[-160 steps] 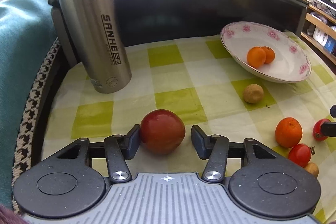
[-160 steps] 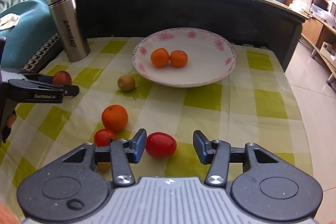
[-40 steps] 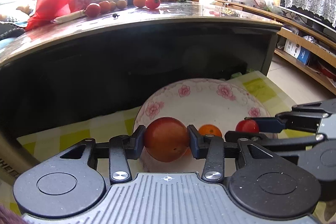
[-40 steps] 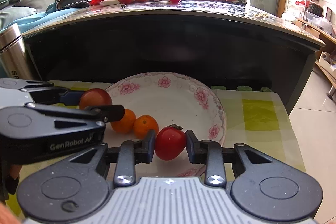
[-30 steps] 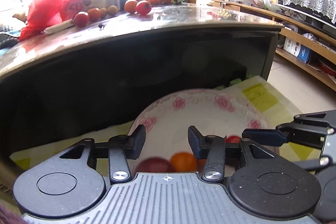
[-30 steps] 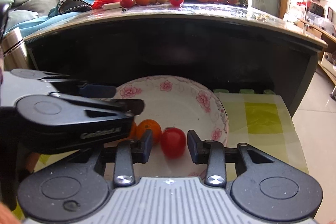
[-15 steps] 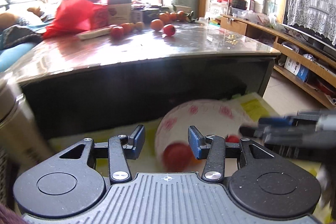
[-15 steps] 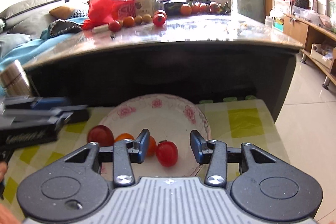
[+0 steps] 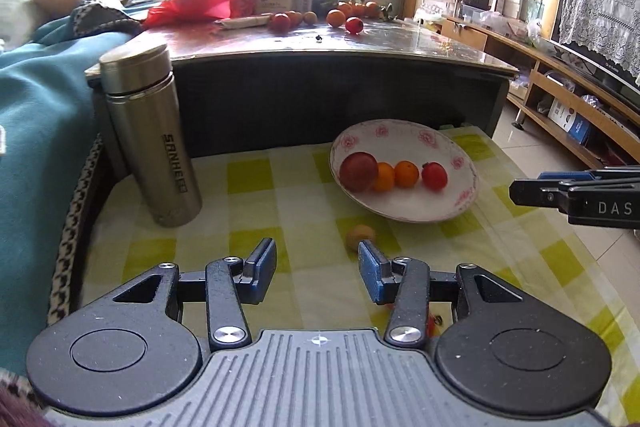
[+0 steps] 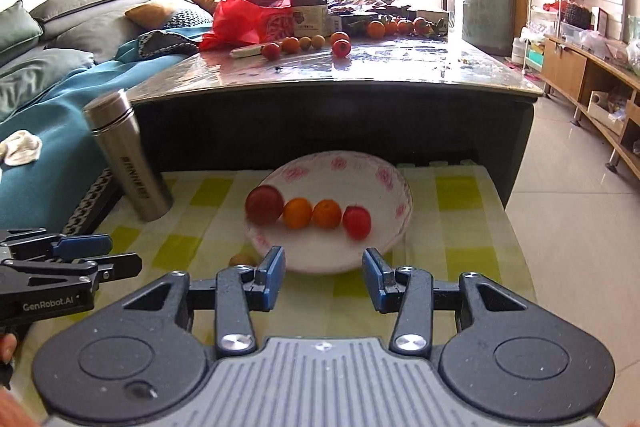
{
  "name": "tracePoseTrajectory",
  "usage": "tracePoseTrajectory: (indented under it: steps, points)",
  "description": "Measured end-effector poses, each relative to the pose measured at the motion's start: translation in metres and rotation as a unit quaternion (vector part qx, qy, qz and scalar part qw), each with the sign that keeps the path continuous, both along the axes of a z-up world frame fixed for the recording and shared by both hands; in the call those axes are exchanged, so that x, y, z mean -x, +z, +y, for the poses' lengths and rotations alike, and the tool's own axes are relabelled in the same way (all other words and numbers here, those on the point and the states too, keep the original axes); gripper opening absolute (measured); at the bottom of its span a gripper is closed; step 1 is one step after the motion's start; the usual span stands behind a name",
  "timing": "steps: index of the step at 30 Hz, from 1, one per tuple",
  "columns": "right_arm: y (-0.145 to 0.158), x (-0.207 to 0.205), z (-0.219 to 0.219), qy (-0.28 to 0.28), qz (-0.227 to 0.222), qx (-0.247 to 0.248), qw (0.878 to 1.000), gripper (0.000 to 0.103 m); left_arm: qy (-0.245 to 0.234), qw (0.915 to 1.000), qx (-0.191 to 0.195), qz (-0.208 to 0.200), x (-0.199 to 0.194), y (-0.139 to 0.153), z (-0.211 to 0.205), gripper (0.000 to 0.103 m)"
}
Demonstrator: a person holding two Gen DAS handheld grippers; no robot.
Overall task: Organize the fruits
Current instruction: 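Lower the right tool onto a small brown fruit and close it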
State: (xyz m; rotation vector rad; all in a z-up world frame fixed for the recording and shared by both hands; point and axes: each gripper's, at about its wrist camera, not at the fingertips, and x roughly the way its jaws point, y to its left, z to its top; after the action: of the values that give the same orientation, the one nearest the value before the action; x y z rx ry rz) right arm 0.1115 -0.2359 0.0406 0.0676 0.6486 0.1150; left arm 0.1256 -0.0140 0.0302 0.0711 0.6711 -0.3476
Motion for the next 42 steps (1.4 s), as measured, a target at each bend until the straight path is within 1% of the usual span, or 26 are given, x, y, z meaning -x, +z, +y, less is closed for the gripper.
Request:
tracePoseTrajectory:
  steps: [4,9,12,15,19,23,28,30,32,34,37,40,42]
  points:
    - [0.010,0.033,0.007,0.010,-0.016,-0.008,1.000,0.047,-0.001,0.9998,-0.009,-0.016,0.028,0.013,-0.003,0.055]
    - [0.024,0.056,0.014,0.028,-0.044,-0.006,0.999,0.048,-0.006,0.9984,-0.033,-0.045,0.057,0.027,-0.015,0.057]
    - [0.026,0.062,0.015,0.032,-0.056,0.004,0.998,0.050,-0.011,0.9976,-0.045,-0.051,0.063,0.030,-0.022,0.057]
    - [0.027,0.061,0.011,0.028,-0.055,-0.004,0.998,0.051,-0.024,0.9963,-0.063,-0.054,0.062,0.029,-0.028,0.058]
    - [0.016,0.052,0.011,0.029,-0.039,0.000,0.999,0.051,-0.046,0.9958,-0.063,-0.048,0.048,0.019,-0.034,0.058]
    - [-0.009,0.038,0.017,0.038,-0.001,0.004,0.999,0.051,-0.062,0.9957,-0.059,-0.035,0.036,-0.003,-0.031,0.058]
    - [-0.041,0.033,0.032,0.065,0.052,0.011,0.996,0.051,-0.052,0.9985,-0.016,-0.007,0.028,-0.026,-0.009,0.058]
    - [-0.047,0.036,0.040,0.078,0.061,0.017,0.995,0.051,-0.050,0.9987,-0.011,0.008,0.023,-0.032,-0.003,0.058]
    - [-0.053,0.038,0.046,0.091,0.070,0.015,0.993,0.051,-0.049,0.9987,-0.014,0.008,0.018,-0.033,-0.001,0.057]
    - [-0.058,0.036,0.054,0.103,0.077,0.015,0.992,0.051,-0.049,0.9988,-0.006,0.008,0.016,-0.033,0.001,0.058]
    - [-0.067,0.032,0.067,0.118,0.077,0.036,0.989,0.051,-0.052,0.9986,0.003,0.009,0.015,-0.033,0.001,0.058]
    - [-0.078,0.025,0.073,0.128,0.090,0.033,0.987,0.051,-0.056,0.9983,0.004,0.013,0.014,-0.035,-0.001,0.058]
    - [-0.084,0.021,0.077,0.130,0.091,0.040,0.987,0.051,-0.059,0.9981,0.005,0.016,0.013,-0.038,-0.003,0.058]
